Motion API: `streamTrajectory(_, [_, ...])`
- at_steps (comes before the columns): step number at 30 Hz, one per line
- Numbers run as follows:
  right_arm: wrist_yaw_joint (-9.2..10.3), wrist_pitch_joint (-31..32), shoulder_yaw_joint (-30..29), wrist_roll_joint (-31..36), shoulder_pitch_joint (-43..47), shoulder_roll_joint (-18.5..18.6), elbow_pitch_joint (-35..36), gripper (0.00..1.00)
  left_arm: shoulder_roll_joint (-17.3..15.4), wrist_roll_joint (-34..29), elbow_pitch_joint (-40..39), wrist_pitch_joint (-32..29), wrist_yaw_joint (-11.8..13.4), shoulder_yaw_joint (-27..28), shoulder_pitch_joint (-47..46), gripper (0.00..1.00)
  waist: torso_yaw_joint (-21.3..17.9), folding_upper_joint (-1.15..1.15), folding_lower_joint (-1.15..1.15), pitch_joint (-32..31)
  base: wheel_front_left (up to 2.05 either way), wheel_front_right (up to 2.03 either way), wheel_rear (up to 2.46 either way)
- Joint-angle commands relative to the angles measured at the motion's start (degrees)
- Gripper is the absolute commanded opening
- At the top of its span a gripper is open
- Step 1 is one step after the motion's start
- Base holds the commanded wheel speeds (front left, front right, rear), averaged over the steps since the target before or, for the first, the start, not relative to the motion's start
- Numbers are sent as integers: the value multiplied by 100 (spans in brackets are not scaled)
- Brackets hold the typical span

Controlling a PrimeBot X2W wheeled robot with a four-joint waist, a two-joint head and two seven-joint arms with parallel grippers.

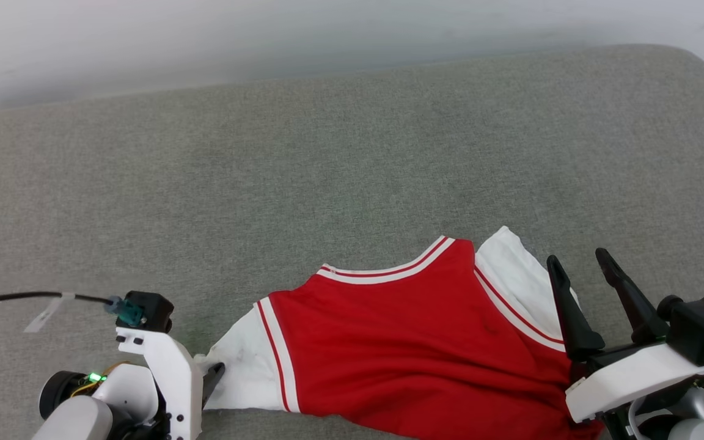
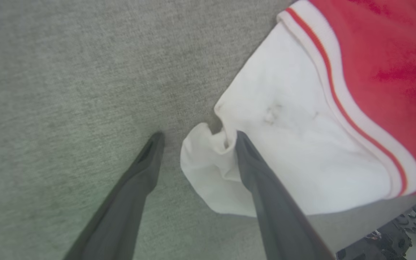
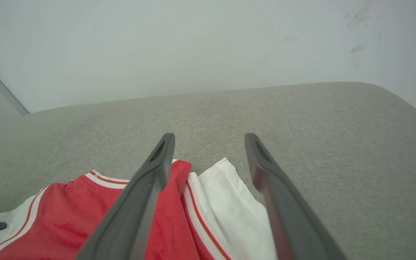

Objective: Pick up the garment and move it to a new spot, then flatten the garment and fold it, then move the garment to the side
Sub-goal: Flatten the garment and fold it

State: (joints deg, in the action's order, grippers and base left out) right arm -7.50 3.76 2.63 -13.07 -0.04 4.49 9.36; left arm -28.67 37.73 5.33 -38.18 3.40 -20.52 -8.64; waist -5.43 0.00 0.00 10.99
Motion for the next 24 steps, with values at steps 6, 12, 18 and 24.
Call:
streamTrajectory(6, [2, 4, -11, -109, -109, -65, -141, 100, 25, 179, 263, -540, -246, -367, 78, 0, -70, 0, 0, 82, 0, 0, 0])
streamTrajectory(12, [2, 109, -183, -337, -84, 49, -247, 100, 42, -23, 53, 118, -169, -177, 11, 0, 26, 0, 0, -20, 0, 0, 0])
streamTrajectory(18, [3, 714, -560, -795, -202, 358, -628, 100, 151, -219, -252, 1000, 46, 92, 66, 0, 198, 0, 0, -124, 0, 0, 0])
streamTrajectory(24, [2, 1843, -632, -1287, -592, 982, -1382, 100, 280, -370, -732, 1529, 133, 143, 79, 0, 452, 0, 0, -90, 0, 0, 0])
